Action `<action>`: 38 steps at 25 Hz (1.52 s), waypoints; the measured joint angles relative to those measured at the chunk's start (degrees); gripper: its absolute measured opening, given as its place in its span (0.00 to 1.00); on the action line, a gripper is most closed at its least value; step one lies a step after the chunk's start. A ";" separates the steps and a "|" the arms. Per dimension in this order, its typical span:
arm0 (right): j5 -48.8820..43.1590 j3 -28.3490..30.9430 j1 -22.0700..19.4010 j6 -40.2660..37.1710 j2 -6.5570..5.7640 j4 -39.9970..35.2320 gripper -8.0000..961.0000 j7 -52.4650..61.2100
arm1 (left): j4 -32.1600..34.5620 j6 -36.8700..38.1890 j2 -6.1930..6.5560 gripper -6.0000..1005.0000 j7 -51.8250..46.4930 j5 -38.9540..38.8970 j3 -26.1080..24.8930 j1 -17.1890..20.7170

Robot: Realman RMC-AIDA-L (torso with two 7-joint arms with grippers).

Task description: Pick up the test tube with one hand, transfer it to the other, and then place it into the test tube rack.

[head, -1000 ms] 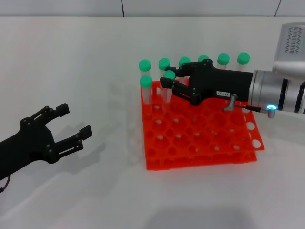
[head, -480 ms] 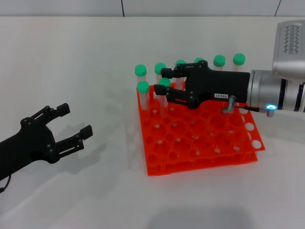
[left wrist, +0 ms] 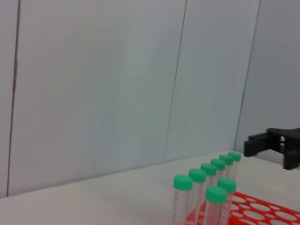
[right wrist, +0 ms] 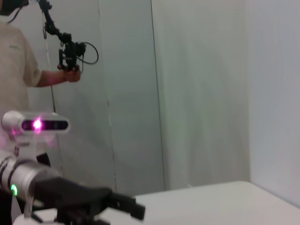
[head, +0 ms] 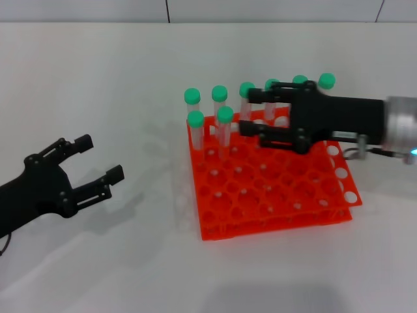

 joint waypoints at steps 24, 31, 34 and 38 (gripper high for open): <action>-10.58 0.22 -7.67 -7.47 -8.10 1.60 0.92 -0.51 | -3.21 11.30 6.91 0.87 -17.64 19.87 -1.88 -19.36; -11.04 0.22 -8.39 -7.67 -8.16 1.61 0.92 -0.68 | -3.26 13.37 7.47 0.87 -18.84 22.42 -1.70 -21.70; -11.48 0.21 -8.62 -7.43 -8.06 1.61 0.92 -0.71 | -3.28 13.63 7.36 0.87 -19.98 24.00 -1.68 -22.76; -11.90 0.28 -8.78 -7.32 -7.71 1.60 0.92 -1.19 | -3.19 13.76 7.02 0.87 -20.92 25.47 -1.89 -23.44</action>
